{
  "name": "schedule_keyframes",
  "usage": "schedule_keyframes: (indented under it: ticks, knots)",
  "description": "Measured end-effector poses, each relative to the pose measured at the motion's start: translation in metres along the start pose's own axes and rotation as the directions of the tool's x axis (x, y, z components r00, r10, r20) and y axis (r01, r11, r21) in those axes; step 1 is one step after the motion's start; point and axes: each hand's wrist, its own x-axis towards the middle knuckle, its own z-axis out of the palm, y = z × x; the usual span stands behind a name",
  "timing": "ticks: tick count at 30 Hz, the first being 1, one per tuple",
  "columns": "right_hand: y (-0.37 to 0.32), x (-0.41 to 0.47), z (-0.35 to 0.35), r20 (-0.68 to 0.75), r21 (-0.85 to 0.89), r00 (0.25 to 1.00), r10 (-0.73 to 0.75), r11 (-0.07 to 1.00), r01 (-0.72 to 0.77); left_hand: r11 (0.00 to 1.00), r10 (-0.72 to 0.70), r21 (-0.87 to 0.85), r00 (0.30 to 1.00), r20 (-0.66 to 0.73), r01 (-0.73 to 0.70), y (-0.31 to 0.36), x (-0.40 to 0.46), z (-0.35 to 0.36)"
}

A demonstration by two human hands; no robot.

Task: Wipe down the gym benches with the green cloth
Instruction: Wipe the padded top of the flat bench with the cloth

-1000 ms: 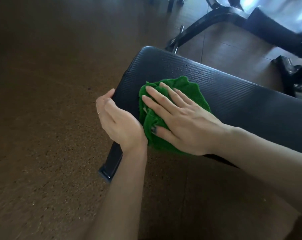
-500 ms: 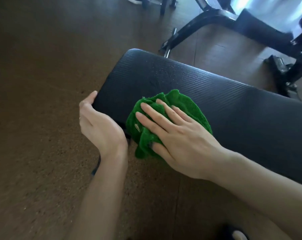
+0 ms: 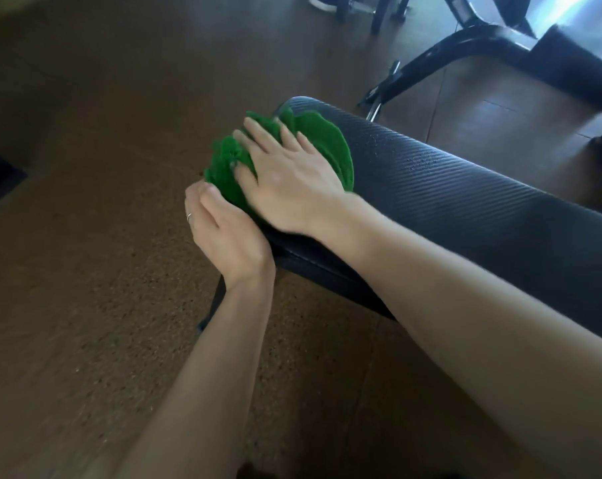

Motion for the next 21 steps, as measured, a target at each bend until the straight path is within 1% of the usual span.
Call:
schedule_keyframes:
  ticks: [3, 6, 8, 11, 14, 18, 21]
  knots:
    - [0.002, -0.034, 0.003, 0.005, -0.021, 0.997, -0.076, 0.997, 0.076, 0.998, -0.041, -0.051, 0.999, -0.022, 0.04, 0.002, 0.0, 0.002]
    - [0.011, -0.018, -0.002, 0.02, -0.039, 0.993, -0.118, 0.992, 0.119, 0.996, -0.062, -0.063, 0.996, -0.067, 0.058, 0.006, -0.002, 0.007]
    - [0.019, 0.004, -0.005, 0.018, -0.046, 0.994, -0.105, 0.993, 0.106, 0.997, -0.053, -0.056, 0.995, -0.089, 0.048, 0.008, -0.004, 0.011]
    - [0.038, 0.031, -0.011, 0.043, -0.017, 0.999, -0.028, 0.999, 0.028, 0.999, -0.032, -0.007, 0.993, -0.112, 0.031, 0.007, -0.004, 0.013]
    - [0.068, 0.041, -0.021, 0.045, -0.009, 0.999, 0.028, 1.0, -0.028, 0.999, -0.003, 0.037, 0.995, -0.105, 0.007, 0.009, -0.004, 0.013]
    - [0.113, 0.03, -0.03, 0.01, -0.024, 0.983, 0.183, 0.983, -0.183, 0.999, -0.009, 0.041, 0.996, -0.093, 0.013, 0.009, -0.006, 0.013]
    - [0.115, 0.02, -0.024, -0.008, -0.054, 0.969, 0.246, 0.968, -0.246, 0.999, -0.01, 0.045, 0.994, -0.113, 0.015, 0.008, -0.009, 0.013]
